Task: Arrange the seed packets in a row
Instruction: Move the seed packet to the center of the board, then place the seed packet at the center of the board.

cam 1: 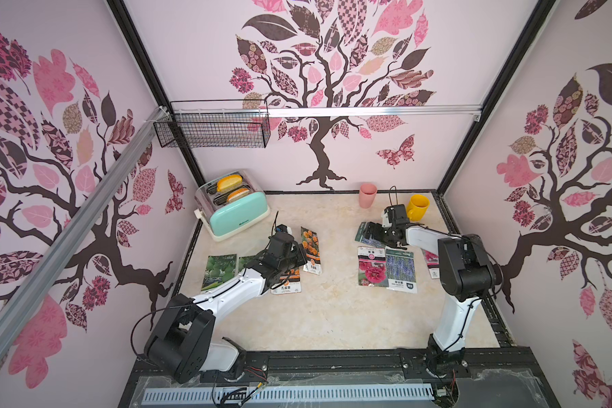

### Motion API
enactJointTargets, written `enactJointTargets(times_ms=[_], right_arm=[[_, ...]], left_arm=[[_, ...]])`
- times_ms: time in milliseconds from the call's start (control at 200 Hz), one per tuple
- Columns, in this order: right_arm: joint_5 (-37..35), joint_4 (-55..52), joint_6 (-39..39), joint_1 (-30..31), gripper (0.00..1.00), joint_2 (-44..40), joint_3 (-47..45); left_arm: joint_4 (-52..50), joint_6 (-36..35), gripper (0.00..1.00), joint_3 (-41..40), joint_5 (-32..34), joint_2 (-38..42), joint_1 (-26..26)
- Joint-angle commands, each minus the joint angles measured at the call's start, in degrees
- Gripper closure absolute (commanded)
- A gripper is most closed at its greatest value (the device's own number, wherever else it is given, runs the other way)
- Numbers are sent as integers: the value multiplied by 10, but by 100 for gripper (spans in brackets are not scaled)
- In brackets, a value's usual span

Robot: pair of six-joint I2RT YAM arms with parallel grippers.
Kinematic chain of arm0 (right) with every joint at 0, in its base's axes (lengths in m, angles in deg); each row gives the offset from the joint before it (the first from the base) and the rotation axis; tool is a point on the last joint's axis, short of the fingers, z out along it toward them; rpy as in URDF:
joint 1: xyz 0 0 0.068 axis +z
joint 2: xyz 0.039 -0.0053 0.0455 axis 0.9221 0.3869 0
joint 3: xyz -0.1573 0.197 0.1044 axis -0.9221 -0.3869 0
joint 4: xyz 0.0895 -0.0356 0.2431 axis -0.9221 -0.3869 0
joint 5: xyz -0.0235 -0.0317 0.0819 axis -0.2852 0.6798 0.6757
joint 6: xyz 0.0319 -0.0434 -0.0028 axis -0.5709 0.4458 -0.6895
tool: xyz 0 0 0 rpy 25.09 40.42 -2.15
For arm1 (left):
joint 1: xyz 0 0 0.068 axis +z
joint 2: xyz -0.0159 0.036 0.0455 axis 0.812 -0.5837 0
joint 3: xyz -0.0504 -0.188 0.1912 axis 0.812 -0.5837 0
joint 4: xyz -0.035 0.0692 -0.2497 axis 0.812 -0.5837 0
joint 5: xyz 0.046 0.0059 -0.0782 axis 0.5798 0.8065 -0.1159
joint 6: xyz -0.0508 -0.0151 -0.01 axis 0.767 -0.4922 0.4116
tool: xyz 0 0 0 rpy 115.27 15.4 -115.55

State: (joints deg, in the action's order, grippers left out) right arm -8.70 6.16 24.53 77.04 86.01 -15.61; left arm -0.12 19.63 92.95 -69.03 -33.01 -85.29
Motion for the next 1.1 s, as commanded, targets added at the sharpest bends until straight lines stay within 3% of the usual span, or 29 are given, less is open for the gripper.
enactJointTargets(times_ms=[0,240,435,845,915,985,1095], right_arm=[[0,-21,2,17,0,-68,-5],[45,9,-27,36,1,-161,-88],[25,-6,-14,73,0,-189,-123],[34,16,-17,121,1,-186,-162],[37,18,-17,128,0,-184,-162],[38,20,-17,136,0,-179,-160],[40,21,-19,150,0,-170,-156]], left_arm=[[35,27,100,-4,2,-10,-9],[90,88,100,-36,-8,-58,-24],[95,111,100,-30,-10,-115,-45],[28,71,100,-13,0,-155,-53],[13,60,93,-1,2,-149,-53],[-3,46,79,12,7,-142,-53],[-29,32,64,28,22,-128,-53]])
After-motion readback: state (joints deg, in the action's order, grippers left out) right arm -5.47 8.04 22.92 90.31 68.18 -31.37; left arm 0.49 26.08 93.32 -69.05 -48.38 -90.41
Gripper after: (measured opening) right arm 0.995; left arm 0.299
